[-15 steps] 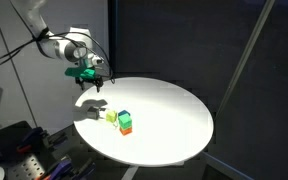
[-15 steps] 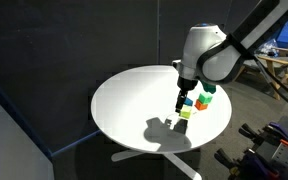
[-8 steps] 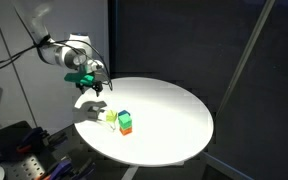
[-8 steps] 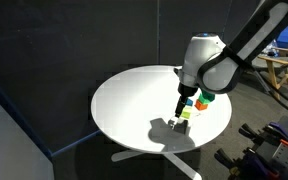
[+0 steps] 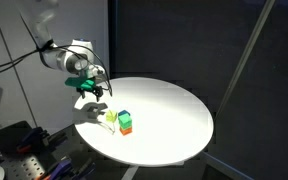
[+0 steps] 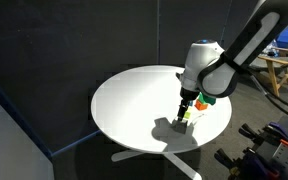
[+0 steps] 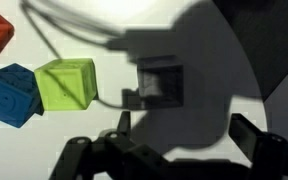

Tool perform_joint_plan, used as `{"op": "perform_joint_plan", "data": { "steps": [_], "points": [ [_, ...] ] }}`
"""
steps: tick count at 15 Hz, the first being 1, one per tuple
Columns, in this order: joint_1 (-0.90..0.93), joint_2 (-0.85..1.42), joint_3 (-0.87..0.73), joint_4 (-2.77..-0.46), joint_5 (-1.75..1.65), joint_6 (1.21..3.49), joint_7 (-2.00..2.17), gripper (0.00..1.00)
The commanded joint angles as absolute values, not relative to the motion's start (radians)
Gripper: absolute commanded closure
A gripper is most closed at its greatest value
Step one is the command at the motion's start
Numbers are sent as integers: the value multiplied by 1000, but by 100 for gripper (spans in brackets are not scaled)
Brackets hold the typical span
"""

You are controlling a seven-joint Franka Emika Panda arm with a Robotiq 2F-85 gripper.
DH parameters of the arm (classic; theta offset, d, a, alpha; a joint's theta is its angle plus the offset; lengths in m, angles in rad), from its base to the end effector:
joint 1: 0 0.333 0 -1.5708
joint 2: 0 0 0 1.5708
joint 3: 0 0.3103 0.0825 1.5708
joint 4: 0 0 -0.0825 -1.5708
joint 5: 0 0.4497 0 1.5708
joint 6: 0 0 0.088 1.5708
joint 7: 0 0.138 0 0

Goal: Put the grey block on top of the green block

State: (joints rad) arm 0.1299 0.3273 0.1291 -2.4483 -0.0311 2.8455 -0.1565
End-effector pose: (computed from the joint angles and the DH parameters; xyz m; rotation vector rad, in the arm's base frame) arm 0.4947 0.1397 0.0800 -3.0312 -0.6725 -0.1110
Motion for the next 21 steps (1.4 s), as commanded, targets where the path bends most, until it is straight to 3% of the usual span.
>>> {"op": "perform_joint_plan", "data": {
  "steps": [1,21],
  "points": [
    [129,351,119,-2445,-53,2869,-128,0],
    [133,483,89,-2428,-73,3010,-134,0]
  ]
}}
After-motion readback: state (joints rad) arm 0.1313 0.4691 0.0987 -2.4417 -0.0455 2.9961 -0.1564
